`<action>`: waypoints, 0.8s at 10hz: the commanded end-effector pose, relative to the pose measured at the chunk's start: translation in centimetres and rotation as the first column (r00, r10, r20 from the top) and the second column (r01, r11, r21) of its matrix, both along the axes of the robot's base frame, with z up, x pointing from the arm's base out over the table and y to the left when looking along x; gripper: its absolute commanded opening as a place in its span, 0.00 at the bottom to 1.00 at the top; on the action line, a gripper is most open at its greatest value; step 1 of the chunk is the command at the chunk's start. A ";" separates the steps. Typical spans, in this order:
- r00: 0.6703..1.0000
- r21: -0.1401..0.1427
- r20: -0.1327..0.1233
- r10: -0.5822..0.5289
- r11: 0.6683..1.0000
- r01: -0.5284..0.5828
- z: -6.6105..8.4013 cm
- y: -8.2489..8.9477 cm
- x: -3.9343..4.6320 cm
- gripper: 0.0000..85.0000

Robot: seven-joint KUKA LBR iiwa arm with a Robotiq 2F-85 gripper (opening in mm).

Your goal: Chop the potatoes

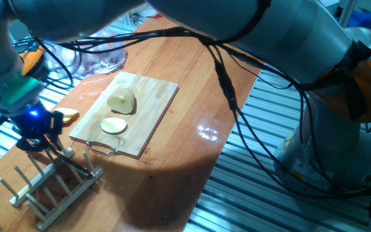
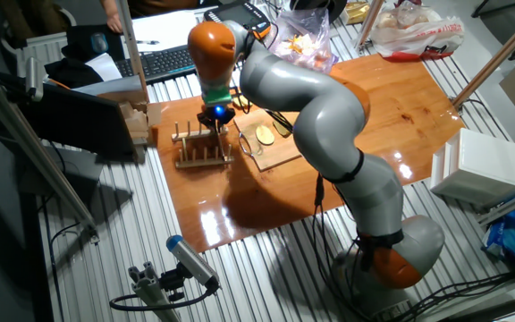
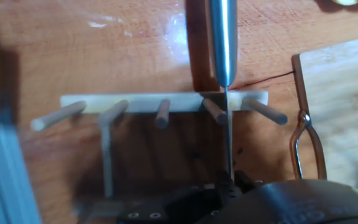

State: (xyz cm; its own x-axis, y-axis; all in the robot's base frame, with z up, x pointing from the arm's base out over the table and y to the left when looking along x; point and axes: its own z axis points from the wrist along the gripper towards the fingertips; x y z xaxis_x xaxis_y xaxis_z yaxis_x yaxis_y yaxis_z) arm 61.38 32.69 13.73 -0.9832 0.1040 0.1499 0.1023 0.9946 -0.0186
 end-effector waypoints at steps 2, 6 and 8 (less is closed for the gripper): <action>0.999 0.023 -0.010 0.041 0.999 -0.041 4.1 0.1 -0.10 0.20; 0.988 0.056 0.043 0.147 0.987 -0.149 7.2 -2.4 -0.80 0.00; 0.984 0.033 0.074 0.165 0.985 -0.168 7.8 -3.2 -1.83 0.00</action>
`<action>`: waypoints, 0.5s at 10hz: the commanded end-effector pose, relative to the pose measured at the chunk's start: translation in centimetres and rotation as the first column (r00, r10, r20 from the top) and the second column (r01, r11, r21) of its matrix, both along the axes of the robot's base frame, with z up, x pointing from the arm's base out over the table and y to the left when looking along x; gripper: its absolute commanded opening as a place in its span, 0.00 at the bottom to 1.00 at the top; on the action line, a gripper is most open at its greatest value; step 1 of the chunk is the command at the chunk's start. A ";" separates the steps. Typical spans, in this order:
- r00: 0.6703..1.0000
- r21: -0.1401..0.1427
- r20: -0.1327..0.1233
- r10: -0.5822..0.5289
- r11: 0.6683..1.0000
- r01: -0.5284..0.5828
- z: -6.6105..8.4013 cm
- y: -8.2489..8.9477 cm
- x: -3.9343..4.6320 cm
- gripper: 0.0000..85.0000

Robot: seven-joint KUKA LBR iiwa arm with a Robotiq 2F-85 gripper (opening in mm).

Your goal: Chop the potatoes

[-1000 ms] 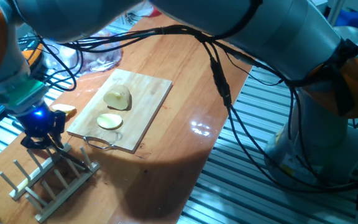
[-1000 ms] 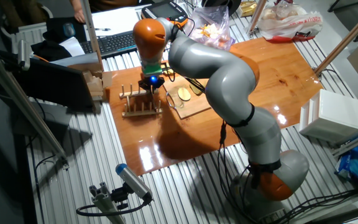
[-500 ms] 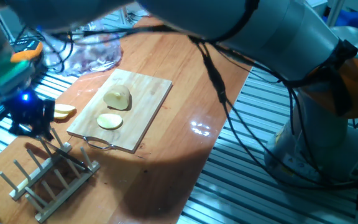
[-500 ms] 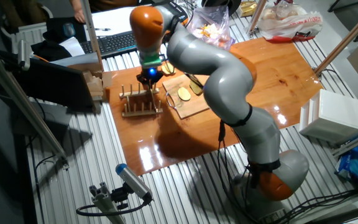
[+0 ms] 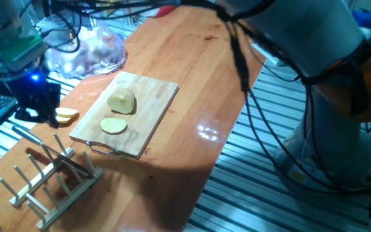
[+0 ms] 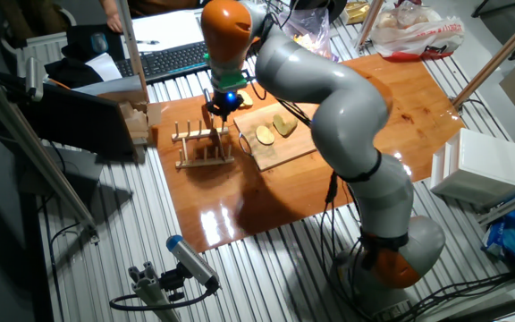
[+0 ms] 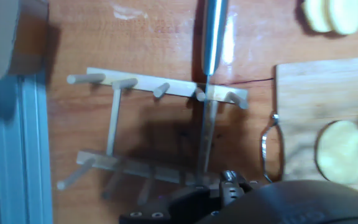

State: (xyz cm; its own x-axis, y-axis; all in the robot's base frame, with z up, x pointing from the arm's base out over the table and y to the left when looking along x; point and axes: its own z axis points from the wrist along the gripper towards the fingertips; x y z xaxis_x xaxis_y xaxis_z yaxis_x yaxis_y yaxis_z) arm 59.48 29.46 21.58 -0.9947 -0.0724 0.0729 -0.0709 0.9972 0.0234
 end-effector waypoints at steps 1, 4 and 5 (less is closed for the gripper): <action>1.000 -0.003 0.017 0.020 1.000 -0.020 0.1 -0.2 -0.16 0.00; 0.997 0.012 0.032 0.068 0.998 -0.068 0.4 -0.6 -0.12 0.00; 0.997 0.023 0.031 0.066 0.997 -0.067 0.4 -0.5 -0.04 0.00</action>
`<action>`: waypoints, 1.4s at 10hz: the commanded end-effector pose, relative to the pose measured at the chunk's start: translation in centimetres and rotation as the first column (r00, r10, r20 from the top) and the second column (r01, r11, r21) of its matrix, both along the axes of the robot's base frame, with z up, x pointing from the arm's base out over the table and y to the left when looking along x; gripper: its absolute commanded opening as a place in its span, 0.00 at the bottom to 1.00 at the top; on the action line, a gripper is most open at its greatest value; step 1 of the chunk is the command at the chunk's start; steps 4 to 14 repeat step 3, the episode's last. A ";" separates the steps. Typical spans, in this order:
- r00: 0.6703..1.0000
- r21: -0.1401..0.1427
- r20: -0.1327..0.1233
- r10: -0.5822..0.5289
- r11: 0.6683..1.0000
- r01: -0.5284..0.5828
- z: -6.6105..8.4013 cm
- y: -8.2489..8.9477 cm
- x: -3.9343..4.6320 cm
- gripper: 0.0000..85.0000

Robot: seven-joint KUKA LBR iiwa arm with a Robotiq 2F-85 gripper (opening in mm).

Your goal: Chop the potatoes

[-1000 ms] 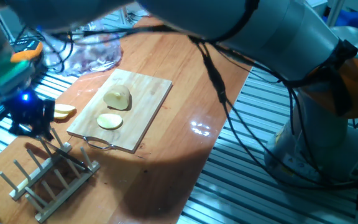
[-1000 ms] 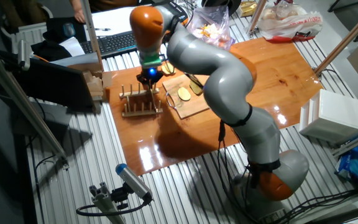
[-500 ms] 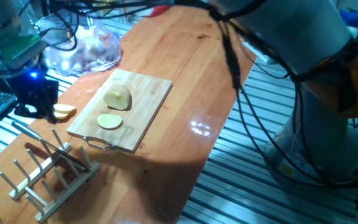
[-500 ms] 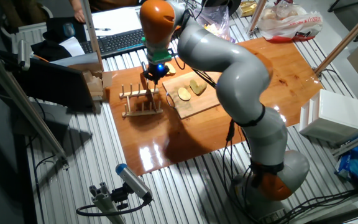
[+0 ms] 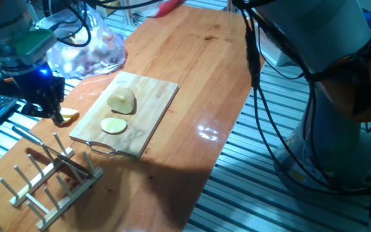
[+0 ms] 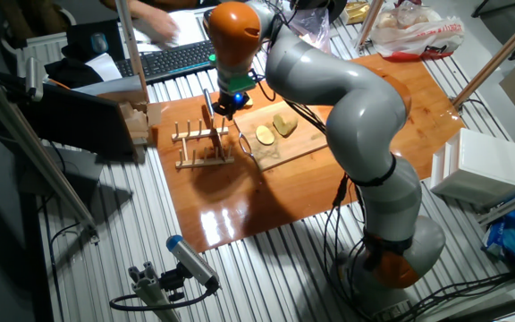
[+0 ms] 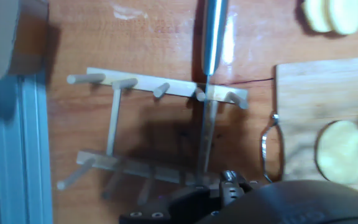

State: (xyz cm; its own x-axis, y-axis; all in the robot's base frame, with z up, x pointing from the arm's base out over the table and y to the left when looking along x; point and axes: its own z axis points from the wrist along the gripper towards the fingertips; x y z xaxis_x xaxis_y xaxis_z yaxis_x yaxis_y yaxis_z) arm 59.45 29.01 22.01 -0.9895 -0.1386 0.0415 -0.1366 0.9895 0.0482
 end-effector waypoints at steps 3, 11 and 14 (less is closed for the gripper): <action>1.000 0.004 -0.006 0.002 1.000 -0.002 -0.1 0.1 0.05 0.00; 1.000 0.004 -0.006 0.002 1.000 -0.002 -0.1 0.1 0.05 0.00; 1.000 0.004 -0.006 0.002 1.000 -0.002 -0.1 0.1 0.05 0.00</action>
